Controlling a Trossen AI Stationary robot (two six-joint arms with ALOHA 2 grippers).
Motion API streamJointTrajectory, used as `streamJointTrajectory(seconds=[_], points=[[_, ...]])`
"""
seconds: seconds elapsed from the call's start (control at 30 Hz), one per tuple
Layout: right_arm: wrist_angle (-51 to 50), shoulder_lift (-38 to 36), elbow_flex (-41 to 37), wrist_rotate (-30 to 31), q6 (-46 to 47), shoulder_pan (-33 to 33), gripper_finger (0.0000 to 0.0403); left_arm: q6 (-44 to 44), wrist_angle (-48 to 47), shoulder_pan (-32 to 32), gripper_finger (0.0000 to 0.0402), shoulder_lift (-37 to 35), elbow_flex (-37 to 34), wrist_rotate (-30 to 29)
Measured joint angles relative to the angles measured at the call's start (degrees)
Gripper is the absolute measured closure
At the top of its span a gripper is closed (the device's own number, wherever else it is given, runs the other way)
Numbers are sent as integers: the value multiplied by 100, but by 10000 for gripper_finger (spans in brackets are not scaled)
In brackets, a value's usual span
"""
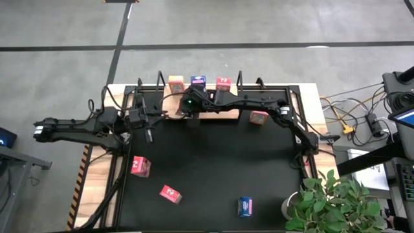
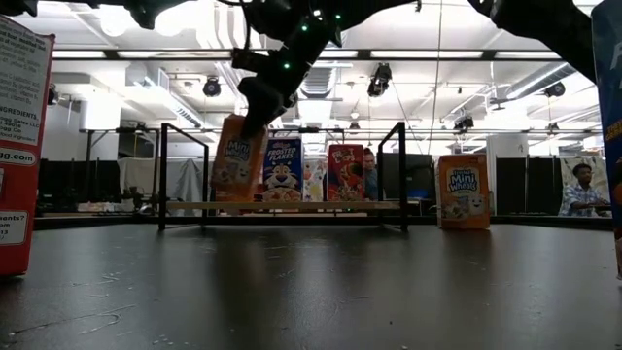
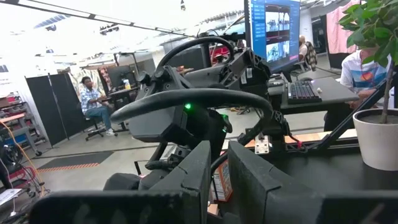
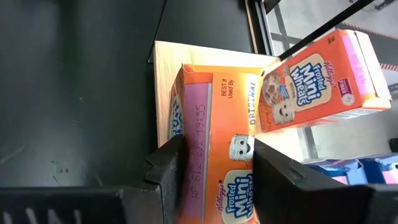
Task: Stack cereal on shelf
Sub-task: Put the bottom orange cereal box on the shelf aligned with other orange cereal box
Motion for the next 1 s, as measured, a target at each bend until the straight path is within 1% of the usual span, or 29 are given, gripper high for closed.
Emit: streamJointTrajectory(seconds=[0.13,0.43,0.63,0.83,1.0], points=[[65,0,-75,-1,69,-8,255,0,0,-1,361,0,0,1],[160,0,-140,1,161,-67,197,2,1,-1,361,0,0,0],[234,0,-140,4,161,-78,173,2,1,0,361,0,0,1],[176,-42,-90,24,110,-71,159,2,0,-2,361,0,0,0],[-57,-405,-70,61,86,37,166,2,-19,-1,361,0,0,2]])
